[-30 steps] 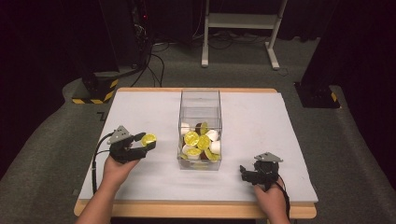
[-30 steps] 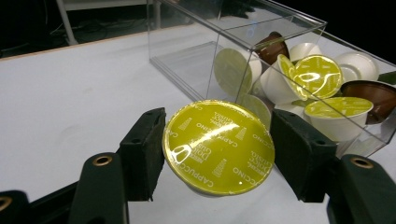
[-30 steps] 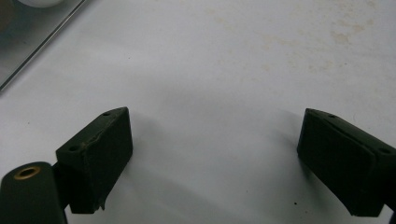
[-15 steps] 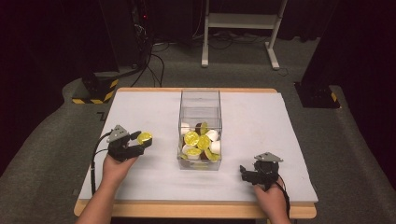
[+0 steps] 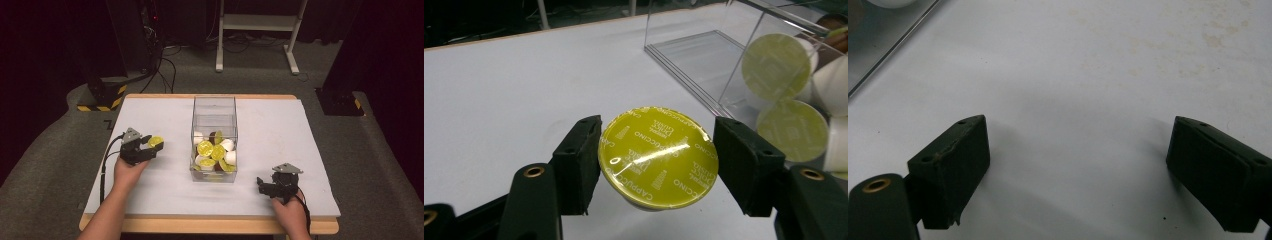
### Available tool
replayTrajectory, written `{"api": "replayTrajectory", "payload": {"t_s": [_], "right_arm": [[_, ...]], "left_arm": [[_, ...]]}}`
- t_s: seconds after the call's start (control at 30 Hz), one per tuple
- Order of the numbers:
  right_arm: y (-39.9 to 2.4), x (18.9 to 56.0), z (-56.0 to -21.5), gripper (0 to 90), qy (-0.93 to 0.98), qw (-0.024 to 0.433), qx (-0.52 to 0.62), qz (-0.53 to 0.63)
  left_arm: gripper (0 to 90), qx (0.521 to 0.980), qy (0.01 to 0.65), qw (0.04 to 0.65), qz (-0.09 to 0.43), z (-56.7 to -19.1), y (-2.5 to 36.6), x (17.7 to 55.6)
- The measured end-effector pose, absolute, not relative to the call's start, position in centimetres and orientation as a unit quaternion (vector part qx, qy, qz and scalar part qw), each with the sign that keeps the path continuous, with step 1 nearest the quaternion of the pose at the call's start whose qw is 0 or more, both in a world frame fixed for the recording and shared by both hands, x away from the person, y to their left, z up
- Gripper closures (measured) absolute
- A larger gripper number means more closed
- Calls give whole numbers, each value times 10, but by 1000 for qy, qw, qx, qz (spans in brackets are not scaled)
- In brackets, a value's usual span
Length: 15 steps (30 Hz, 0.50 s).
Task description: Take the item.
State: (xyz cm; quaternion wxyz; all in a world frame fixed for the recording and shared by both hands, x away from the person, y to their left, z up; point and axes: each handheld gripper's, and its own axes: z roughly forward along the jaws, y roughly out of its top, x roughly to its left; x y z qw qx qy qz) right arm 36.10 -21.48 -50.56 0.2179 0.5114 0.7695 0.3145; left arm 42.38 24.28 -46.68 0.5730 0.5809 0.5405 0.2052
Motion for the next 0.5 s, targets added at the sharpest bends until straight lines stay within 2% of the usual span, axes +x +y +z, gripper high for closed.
{"api": "replayTrajectory", "payload": {"t_s": [0.5], "right_arm": [[-215,361,-506,101,769,218,511,315]], "left_arm": [[381,579,562,549,219,-491,245,449]]}}
